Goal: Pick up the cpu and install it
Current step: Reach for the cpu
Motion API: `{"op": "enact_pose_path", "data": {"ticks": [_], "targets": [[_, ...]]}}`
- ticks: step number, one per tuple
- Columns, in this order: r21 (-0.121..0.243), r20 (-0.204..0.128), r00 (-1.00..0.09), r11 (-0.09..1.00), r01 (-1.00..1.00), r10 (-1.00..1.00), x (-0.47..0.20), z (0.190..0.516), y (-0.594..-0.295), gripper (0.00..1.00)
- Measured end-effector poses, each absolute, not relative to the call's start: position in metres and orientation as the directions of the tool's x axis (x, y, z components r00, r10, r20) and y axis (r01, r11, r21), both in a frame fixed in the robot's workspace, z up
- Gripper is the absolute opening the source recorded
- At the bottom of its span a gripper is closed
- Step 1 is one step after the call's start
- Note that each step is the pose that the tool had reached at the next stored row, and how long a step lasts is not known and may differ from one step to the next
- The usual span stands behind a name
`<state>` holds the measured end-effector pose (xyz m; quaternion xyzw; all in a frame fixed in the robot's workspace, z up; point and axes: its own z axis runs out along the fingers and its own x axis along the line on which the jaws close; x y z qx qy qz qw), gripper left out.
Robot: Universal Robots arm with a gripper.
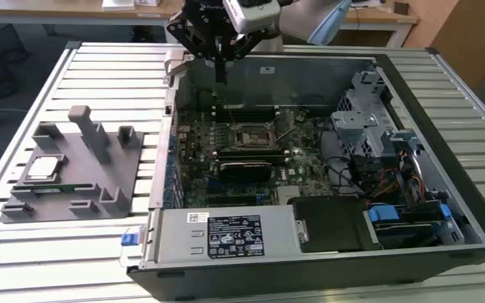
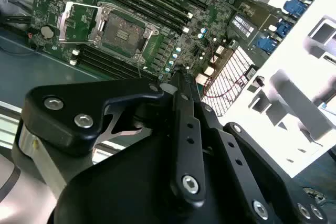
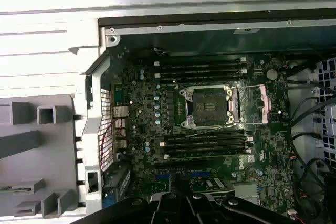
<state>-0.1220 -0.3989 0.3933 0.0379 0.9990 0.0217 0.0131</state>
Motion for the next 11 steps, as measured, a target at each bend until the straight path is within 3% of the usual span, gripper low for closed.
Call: {"op": "enact_pose_path", "data": {"ticks": [11], "targets": [[0.044,-0.024,-0.997,0.996,0.075,0.076,-0.1267,0.3933,-0.3989,0.11]]}}
